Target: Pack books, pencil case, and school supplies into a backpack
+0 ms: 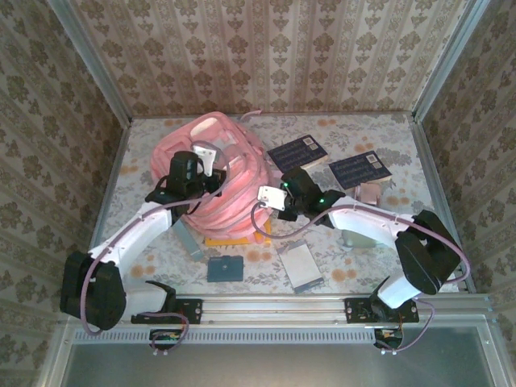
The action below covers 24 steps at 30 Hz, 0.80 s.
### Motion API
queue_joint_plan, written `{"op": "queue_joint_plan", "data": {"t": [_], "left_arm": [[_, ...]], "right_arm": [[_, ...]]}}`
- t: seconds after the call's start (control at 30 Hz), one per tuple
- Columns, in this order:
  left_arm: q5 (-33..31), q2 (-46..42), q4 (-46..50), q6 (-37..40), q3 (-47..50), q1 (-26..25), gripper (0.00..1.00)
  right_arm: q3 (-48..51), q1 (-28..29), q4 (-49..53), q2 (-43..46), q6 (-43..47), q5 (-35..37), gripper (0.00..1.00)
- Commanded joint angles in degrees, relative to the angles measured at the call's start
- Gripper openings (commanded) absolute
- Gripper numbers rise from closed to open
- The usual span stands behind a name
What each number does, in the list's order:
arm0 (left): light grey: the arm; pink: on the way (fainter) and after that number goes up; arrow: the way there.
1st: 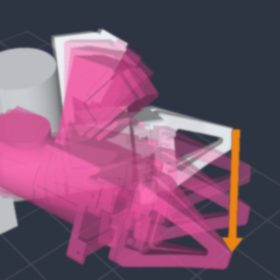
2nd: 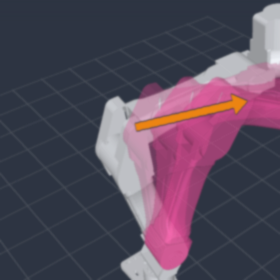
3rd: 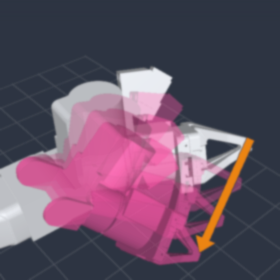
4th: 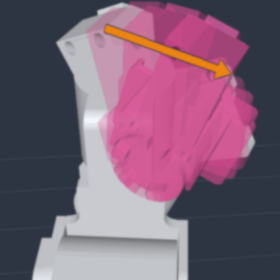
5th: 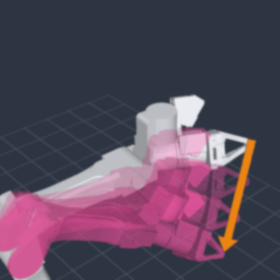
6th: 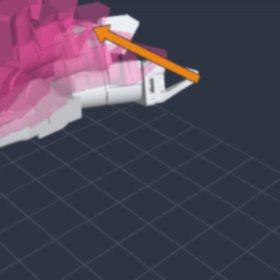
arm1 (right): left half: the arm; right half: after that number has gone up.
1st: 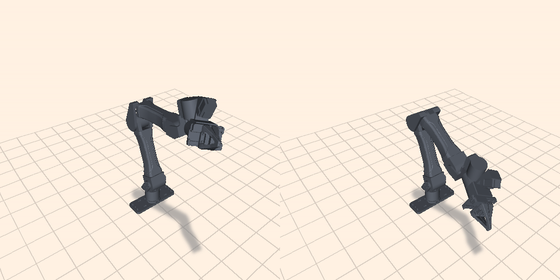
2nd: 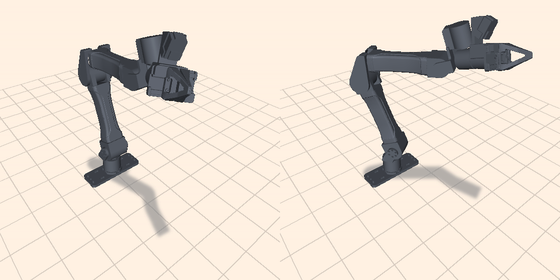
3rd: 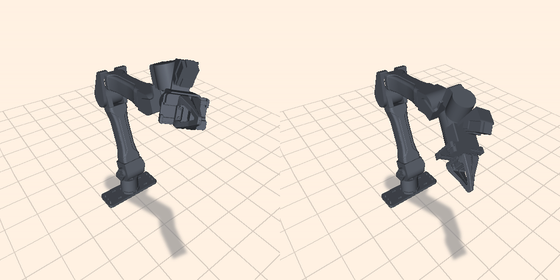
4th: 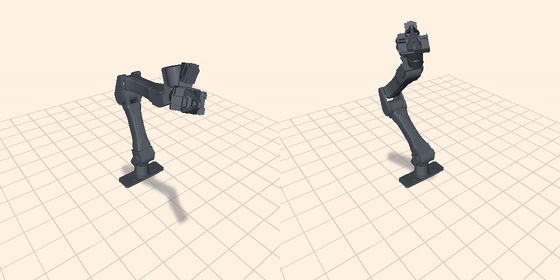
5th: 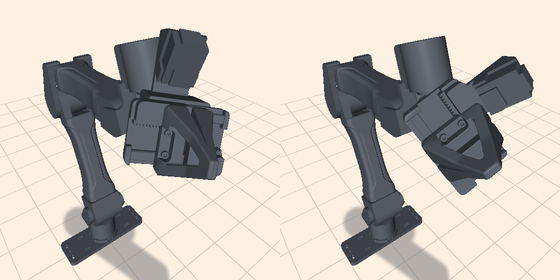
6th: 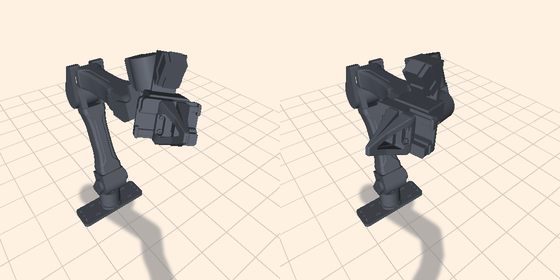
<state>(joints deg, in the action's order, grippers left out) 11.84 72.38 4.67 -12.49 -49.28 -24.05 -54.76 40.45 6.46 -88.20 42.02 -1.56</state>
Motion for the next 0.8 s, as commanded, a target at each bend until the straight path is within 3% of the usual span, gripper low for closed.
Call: {"op": "queue_joint_plan", "data": {"t": [0.0,0.77], "left_arm": [[0.4,1.2,0.1,-4.3,-4.4,1.5,0.0],[4.7,5.2,1.1,-11.1,-9.1,1.9,0.0]], "right_arm": [[-0.5,1.3,2.8,2.1,-0.1,-0.5,0.0],[-6.2,7.4,5.0,-1.1,-11.7,-2.4,0.0]]}}
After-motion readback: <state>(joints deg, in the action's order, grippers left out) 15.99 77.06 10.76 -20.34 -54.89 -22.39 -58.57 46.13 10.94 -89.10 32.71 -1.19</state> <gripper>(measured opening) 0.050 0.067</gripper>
